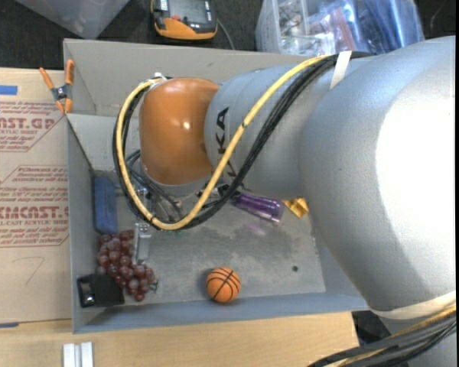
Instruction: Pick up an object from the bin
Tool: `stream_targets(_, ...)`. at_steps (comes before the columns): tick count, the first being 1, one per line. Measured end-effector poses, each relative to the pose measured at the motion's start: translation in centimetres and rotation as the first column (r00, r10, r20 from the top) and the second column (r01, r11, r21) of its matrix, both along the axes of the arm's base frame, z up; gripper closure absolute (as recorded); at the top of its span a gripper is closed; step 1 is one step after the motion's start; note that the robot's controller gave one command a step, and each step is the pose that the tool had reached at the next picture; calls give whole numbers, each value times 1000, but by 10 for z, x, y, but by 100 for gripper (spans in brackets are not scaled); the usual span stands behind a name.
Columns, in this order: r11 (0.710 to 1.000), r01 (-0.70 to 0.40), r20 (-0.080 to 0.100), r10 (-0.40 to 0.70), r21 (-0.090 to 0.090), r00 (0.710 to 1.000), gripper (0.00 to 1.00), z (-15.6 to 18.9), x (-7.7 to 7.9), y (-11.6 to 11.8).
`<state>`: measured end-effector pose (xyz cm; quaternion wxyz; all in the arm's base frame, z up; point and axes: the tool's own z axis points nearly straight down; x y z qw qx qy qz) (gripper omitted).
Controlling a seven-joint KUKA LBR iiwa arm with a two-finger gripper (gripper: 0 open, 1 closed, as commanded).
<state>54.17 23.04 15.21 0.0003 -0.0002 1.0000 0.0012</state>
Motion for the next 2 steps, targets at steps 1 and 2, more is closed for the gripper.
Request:
stream_targets(1, 1000, 0, 0, 0, 0, 1000, 0, 0, 0, 0)
stream_targets(2, 996, -89, -4, 89, 0, 996, 0, -67, -40, 2)
